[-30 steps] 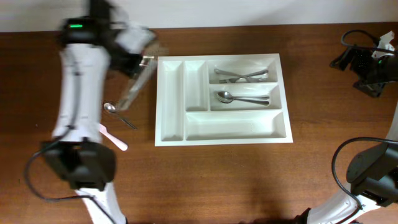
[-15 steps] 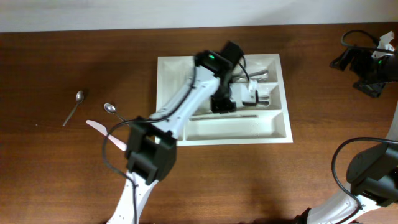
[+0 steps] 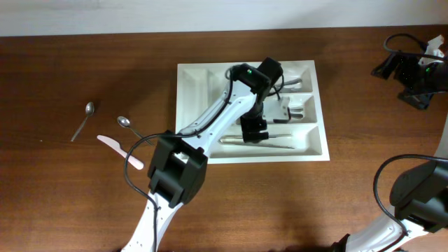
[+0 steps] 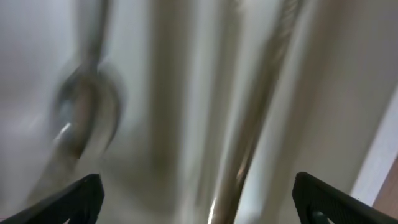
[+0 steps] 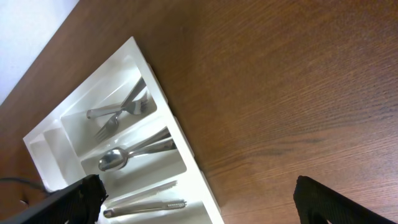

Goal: Pack container
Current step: 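Lay the chopsticks in the tray's bottom compartment and release, then withdraw the left gripper toward the left-side spoons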

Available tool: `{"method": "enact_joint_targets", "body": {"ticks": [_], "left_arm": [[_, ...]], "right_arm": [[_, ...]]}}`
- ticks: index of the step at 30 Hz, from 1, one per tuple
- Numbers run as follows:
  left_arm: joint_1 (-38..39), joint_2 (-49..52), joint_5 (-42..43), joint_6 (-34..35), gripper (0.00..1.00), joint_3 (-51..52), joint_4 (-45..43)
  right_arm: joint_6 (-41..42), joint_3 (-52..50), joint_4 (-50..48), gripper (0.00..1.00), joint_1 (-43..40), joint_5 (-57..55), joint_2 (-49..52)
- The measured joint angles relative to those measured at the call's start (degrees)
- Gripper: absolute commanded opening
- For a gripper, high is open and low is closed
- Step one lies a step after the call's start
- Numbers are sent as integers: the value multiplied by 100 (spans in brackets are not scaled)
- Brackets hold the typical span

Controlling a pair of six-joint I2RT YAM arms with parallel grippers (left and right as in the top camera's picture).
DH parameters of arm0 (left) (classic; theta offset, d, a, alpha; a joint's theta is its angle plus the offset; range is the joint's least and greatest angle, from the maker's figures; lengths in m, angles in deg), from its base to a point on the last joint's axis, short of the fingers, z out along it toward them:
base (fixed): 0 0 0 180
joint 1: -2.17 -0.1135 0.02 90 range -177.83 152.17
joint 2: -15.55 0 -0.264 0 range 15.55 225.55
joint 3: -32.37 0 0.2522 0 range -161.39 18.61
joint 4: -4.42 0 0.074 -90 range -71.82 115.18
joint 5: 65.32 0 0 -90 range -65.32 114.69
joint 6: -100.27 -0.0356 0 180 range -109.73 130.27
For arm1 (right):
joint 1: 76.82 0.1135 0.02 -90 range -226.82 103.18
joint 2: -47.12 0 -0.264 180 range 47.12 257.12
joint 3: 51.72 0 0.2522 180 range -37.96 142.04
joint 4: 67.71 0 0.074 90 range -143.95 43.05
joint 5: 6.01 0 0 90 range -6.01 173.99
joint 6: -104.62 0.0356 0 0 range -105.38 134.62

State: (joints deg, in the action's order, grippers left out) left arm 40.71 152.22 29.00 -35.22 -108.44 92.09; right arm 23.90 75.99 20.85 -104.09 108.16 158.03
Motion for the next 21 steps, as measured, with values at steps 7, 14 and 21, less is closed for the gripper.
{"method": "enact_joint_targets", "body": {"ticks": [7,14,21], "left_arm": [[-599,-1550,-846,699,99,-31,236],[-2426,-2931,-1040,1174,99,-291,352],[-4336,-2680,-509,1746,99,422,157]], "right_arm": [[0,-2,0,99,0,0,0],[0,-2,87,99,0,2,0],[0,-2,149,98,0,4,0]]}}
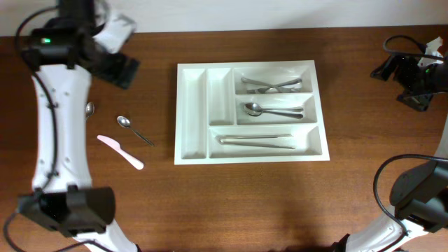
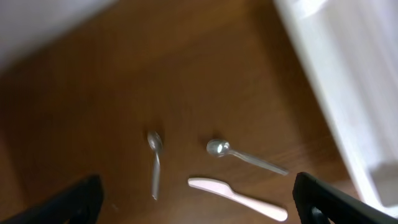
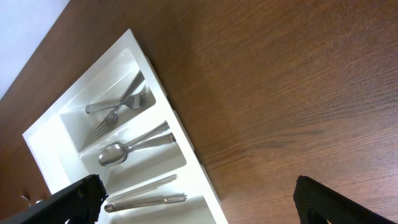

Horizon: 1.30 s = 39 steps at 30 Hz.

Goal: Pack container
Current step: 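Withdraw the left gripper toward the left-side spoons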

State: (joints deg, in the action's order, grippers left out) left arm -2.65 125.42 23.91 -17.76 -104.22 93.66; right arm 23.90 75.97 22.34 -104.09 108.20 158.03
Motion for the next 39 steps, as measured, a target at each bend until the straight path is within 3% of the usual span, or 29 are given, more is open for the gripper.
{"method": "enact_joint_targets", "body": {"ticks": [9,21,29,33,39], "left_arm": [[-1272,1222,271,1132,97,828,-586],[-1161,2409,-376,1788,95,837,-1128],[-1185,2557,-426,1849,95,859,-1438],[-1198,2557,-483,1858,80,859,-1495],[-1198,2557,-1084,2221,66,859,-1488]], "right_arm": [[2,0,0,99,0,0,0],[-2,0,153,99,0,0,0],[0,0,251,99,0,0,0],[0,0,258,99,0,0,0],[0,0,258,99,0,0,0]]}}
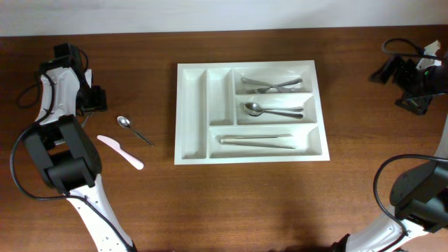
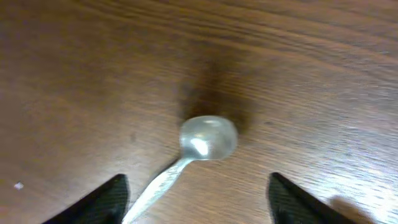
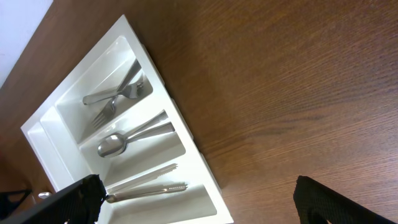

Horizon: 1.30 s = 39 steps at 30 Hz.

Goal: Pack container
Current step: 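Withdraw the left gripper toward the left-side spoons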

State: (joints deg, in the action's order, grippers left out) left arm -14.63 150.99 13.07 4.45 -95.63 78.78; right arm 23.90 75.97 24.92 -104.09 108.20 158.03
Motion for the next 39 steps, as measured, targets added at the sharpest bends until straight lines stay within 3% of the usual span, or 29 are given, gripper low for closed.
{"method": "enact_joint_targets", "body": {"ticks": [5,22,39], "left_arm": [[0,0,-308,208,60,0,0],[444,280,-726,284,60,-28,-103],[468,398,-1167,424,49,-79,-330]], "right_arm": [[0,0,0,99,0,-2,0],[-2,0,46,99,0,4,0],[0,0,52,99,0,13,0]]}}
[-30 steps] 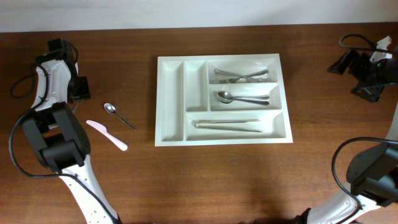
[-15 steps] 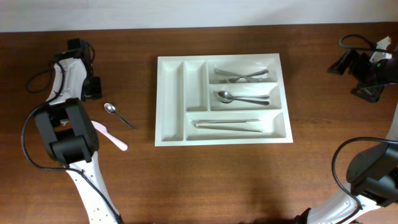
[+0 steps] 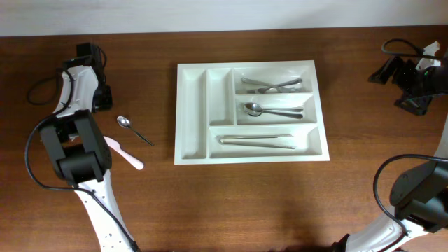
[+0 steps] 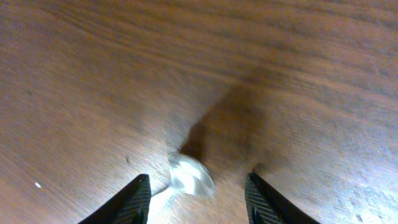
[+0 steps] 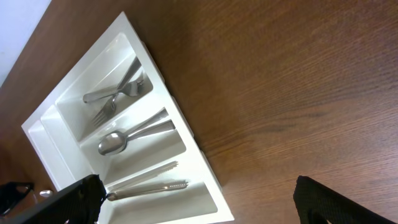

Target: Pack container

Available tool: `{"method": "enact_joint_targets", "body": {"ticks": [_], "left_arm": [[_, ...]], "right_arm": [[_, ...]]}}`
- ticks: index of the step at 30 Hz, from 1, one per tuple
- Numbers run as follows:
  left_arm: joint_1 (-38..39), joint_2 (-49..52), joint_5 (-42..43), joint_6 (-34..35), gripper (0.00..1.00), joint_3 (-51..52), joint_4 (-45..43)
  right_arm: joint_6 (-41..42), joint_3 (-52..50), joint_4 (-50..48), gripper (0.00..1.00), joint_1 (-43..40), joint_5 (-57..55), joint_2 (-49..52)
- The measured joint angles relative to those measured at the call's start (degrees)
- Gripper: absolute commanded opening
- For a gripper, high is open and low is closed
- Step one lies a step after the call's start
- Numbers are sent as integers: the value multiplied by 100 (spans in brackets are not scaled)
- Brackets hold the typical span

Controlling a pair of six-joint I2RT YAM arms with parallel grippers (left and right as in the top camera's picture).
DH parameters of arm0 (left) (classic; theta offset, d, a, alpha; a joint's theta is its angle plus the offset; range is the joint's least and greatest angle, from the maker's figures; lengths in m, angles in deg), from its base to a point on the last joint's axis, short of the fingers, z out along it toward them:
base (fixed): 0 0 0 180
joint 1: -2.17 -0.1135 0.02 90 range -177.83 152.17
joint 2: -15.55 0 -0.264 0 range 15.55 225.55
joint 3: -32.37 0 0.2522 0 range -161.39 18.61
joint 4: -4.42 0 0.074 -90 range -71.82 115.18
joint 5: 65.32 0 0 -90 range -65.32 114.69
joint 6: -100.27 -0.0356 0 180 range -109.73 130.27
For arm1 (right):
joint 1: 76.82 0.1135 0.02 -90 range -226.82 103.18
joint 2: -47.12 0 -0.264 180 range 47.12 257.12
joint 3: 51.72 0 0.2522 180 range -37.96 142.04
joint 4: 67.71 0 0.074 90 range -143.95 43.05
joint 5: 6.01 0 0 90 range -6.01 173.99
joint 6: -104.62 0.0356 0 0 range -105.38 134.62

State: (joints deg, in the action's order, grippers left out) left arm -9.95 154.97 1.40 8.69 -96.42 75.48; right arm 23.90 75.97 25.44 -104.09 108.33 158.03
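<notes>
In the left wrist view a small silver spoon's bowl [image 4: 190,177] lies on the wood between my left gripper's [image 4: 198,202] fingers, which stand open on either side of it. Overhead, that gripper [image 3: 100,98] sits low at the table's far left and hides the spoon. The white cutlery tray [image 3: 183,112] holds forks [image 3: 269,85], a spoon [image 3: 269,110] and knives [image 3: 255,140]. A second small spoon [image 3: 124,122] and a pink knife [image 3: 120,151] lie left of the tray. My right gripper [image 5: 205,199] is open, held high at the far right.
The right wrist view looks down on the tray's right rim [image 5: 155,78] and the brown wood beside it. The left arm's base and links [image 3: 73,157] stand just left of the pink knife. Black cables lie at the table's back corners.
My left gripper's fingers have come closer together and now flank the spoon's bowl, which sits lower in the wrist view. Overhead, the gripper has shifted slightly right. The right arm barely moved.
My left gripper was first down in the tray by the knives. Then it was up over the table's far left, looking at two spoons and the pink knife. Then it hung low and open over the leftmost spoon, and now brackets its bowl.
</notes>
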Motion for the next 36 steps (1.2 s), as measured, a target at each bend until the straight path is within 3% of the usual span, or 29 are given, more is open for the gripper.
{"method": "enact_joint_targets", "body": {"ticks": [5,11,17,21,29,36], "left_arm": [[2,61,-186,35,35,-11,-238],[11,122,-254,63,2,-15,-293],[11,160,-404,31,2,-22,-210],[28,251,-428,-7,2,-323,584],[678,210,-291,13,2,-2643,2459],[1921,-503,1626,540,2,-3639,2820]], "right_arm": [[2,0,17,99,0,0,0],[0,0,24,99,0,2,0],[4,0,44,99,0,2,0],[0,0,66,99,0,2,0],[-2,0,109,99,0,2,0],[0,0,127,99,0,2,0]]}}
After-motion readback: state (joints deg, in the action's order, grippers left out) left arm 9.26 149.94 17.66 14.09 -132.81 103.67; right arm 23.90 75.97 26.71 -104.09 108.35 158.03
